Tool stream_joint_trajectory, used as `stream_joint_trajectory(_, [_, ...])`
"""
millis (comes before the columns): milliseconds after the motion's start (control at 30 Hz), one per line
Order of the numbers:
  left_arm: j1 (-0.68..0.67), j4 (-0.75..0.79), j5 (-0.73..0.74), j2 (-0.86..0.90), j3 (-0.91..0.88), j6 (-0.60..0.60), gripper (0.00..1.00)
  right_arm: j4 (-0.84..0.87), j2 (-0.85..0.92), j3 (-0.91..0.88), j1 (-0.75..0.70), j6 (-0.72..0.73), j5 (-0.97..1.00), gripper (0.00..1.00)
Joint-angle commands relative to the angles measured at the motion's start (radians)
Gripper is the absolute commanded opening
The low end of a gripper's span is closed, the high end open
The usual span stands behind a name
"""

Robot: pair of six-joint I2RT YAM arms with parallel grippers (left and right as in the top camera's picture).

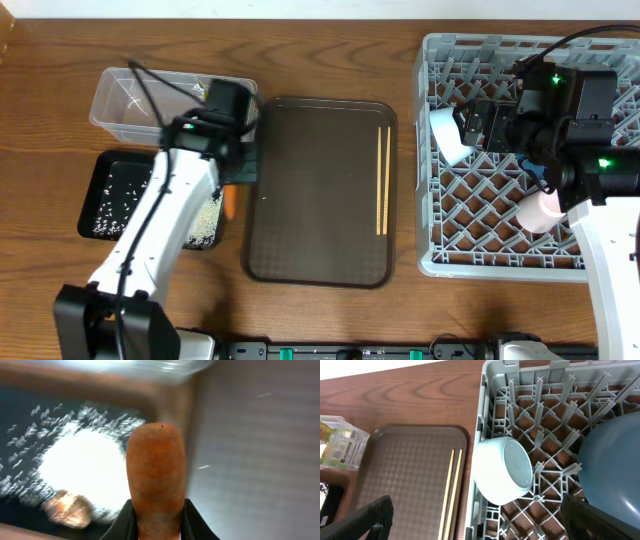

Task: Sort waste into correct bins and load items into the dishwasher rack
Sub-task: 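Drop the carrot onto the black tray with the left gripper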

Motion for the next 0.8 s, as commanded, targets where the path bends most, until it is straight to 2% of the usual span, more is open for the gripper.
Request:
stream_joint_trajectory(0, [0.071, -0.032, -0.067, 0.017, -0.019, -0.057, 0.12, -0.002, 0.003, 0.002, 0.007, -0.013, 0.003, 0.99])
stream_joint_trajectory(233, [0.214, 0.069, -0.067, 0.018, -0.158, -0.288, 0.13, -0.001, 0.003, 0.002, 0.007, -0.013, 0.003, 0.99])
stream_joint_trajectory(333, [0.254, 0.151, -0.067, 0.018, -0.225, -0.348, 0.13, -0.002, 0.003, 0.002, 0.007, -0.013, 0.003, 0.99])
stream_joint_trajectory(433, [0.269, 0.212, -0.066, 0.018, -0.281, -0.356, 0.13, -0.005, 0.003, 0.002, 0.007, -0.013, 0.003, 0.99])
stream_joint_trajectory(467, [0.269, 0.222, -0.067, 0.018, -0.291, -0.356, 0.26, -0.005, 0.003, 0.002, 0.007, -0.013, 0.003, 0.99])
stream_joint_trajectory(533, [0.269, 0.225, -0.067, 0.018, -0.296, -0.353, 0.64, -0.005, 0.003, 0.002, 0.007, -0.013, 0.003, 0.99])
stream_joint_trajectory(600, [0.269, 0.229, -0.067, 0.016, -0.289, -0.320, 0.72, -0.004, 0.003, 0.002, 0.007, -0.013, 0.003, 0.99])
stream_joint_trajectory(767, [0.268, 0.181, -0.063, -0.005, -0.199, -0.230, 0.72, -0.004, 0.003, 0.002, 0.008, -0.013, 0.002, 0.99])
